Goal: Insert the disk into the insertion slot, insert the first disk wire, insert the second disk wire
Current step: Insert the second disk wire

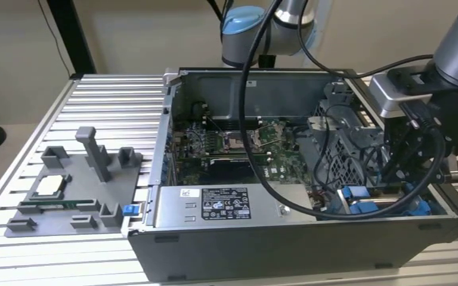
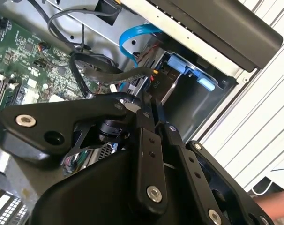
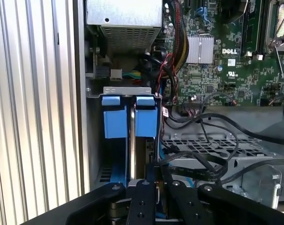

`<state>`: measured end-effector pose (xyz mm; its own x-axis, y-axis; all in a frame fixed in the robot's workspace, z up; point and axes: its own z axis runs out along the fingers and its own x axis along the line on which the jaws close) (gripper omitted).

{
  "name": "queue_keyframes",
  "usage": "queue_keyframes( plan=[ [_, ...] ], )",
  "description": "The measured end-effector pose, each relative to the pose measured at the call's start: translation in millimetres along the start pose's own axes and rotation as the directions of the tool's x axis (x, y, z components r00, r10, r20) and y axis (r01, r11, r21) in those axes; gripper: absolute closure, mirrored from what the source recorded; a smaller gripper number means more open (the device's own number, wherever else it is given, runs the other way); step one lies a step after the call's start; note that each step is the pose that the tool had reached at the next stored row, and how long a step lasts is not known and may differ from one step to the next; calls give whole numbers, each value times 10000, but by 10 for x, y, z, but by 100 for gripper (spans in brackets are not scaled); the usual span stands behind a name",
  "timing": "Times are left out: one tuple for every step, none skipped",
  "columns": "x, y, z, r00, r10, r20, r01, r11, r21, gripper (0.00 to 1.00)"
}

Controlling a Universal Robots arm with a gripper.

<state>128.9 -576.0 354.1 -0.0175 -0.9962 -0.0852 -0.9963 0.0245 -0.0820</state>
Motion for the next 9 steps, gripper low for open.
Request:
queue_keyframes(
  plan=[
    [0,-4,5,10000,-1,1,1,10000,0,100],
    [2,-4,8,10000,0,1,0,10000,0,100],
    [7,-4,10,10000,1,1,-1,10000,0,100],
    [11,-3,12,10000,2,2,-2,10000,0,100],
    [15,-4,14,10000,3,1,-3,10000,0,100],
    [17,-3,16,10000,6,-1,-6,10000,1,100],
    [17,0,19,10000,13,-1,-13,10000,2,100],
    [18,8,21,10000,23,1,-23,10000,2,100],
    [19,19,22,10000,35,3,-35,10000,3,100]
  ],
)
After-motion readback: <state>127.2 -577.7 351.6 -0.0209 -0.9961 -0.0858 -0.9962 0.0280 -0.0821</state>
